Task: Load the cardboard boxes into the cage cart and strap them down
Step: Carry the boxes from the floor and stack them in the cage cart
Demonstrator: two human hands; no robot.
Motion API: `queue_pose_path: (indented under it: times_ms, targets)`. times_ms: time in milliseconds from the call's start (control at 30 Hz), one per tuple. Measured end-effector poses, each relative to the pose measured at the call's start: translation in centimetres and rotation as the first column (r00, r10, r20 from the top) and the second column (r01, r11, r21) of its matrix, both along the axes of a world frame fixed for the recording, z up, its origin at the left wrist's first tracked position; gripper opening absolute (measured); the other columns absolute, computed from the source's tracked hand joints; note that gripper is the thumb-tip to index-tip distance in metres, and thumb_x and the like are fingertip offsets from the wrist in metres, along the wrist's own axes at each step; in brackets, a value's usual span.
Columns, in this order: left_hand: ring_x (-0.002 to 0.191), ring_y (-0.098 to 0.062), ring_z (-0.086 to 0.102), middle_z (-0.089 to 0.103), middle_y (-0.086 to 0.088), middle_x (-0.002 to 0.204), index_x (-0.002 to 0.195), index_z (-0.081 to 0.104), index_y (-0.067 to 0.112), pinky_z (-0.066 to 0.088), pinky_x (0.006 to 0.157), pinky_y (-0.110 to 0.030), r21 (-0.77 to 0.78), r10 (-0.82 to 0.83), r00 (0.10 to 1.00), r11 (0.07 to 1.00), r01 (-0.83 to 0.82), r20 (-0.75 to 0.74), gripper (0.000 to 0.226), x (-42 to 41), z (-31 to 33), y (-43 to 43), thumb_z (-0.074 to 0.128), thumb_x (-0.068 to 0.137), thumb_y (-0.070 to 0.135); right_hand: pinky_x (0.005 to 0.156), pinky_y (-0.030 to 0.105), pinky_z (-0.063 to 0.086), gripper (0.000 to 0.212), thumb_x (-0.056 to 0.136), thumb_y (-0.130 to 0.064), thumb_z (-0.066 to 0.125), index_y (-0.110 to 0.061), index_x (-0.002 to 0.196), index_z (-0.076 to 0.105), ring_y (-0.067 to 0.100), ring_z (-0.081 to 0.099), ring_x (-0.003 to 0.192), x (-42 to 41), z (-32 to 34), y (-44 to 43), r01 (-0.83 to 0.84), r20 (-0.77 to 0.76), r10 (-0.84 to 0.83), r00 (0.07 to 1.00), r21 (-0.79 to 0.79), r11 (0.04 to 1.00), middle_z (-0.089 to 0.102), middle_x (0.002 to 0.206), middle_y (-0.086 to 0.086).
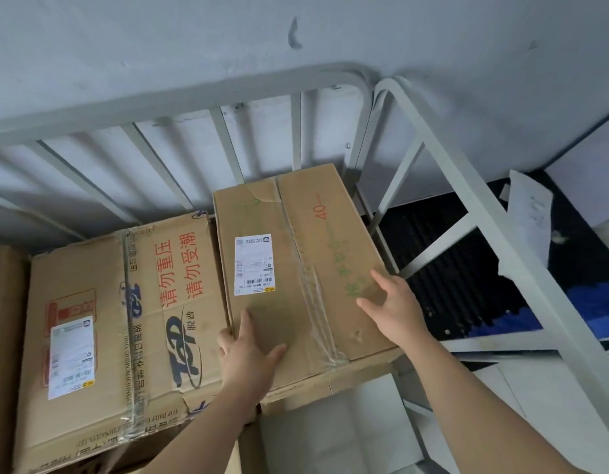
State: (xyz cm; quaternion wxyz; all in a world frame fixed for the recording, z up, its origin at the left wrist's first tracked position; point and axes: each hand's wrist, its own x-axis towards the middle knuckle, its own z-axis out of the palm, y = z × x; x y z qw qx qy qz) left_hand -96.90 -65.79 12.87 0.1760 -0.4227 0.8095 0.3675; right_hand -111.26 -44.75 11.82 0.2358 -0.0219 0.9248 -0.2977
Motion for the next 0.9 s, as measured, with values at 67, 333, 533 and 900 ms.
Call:
queue_pose_path:
  times_ms: [67,333,533,900]
  targets:
    - [0.129,-0.036,0.033,0.02,-0.012,0.14,0.152,0.006,0.033,0.036,0.109,-0.048,0.02,0.009,1.0,1.0,-0.009,-0.005,0.098,0.1,-1.4,0.0,0.073,0.081,0.037,0.097,0.035,0.042,0.07,0.085,-0.044,0.065,-0.033,0.146,0.032,0.022,0.047,0.123,0.0,-1.3,0.0,-0.027,-0.023,0.028,0.999,0.027,0.999,0.035,0.144,0.004]
    - [0.13,-0.034,0.029,0.018,-0.012,0.141,0.153,-0.004,0.031,0.035,0.108,-0.043,-0.014,-0.091,0.995,0.996,0.091,0.052,0.095,0.8,-4.6,0.0,0.064,0.087,0.041,0.096,0.035,0.043,0.073,0.089,-0.041,0.061,-0.032,0.149,0.02,0.028,0.048,0.122,0.5,-4.2,0.1,-0.102,0.019,0.101,0.995,0.105,0.989,0.028,0.147,0.012]
    - [0.135,-0.028,0.028,0.03,-0.005,0.149,0.148,0.02,0.025,0.028,0.111,-0.041,-0.302,-0.318,0.94,0.891,0.34,0.12,0.063,0.7,-1.4,-1.4,0.045,0.095,0.047,0.114,0.039,0.028,0.055,0.096,-0.035,0.048,-0.016,0.145,0.034,0.029,0.029,0.139,2.1,-0.5,-1.6,-0.19,-0.132,0.238,0.962,0.302,0.934,0.024,0.153,0.013]
    - [0.124,-0.018,0.045,0.053,0.007,0.133,0.129,0.051,0.025,0.024,0.109,-0.034,-0.566,-0.605,0.792,0.625,0.537,0.084,0.041,2.1,14.1,-1.7,0.037,0.096,0.046,0.11,0.032,0.033,0.044,0.098,-0.03,0.042,-0.009,0.137,0.044,0.018,0.04,0.129,9.6,14.8,-3.8,-0.23,-0.391,0.336,0.857,0.294,0.928,0.046,0.138,0.003]
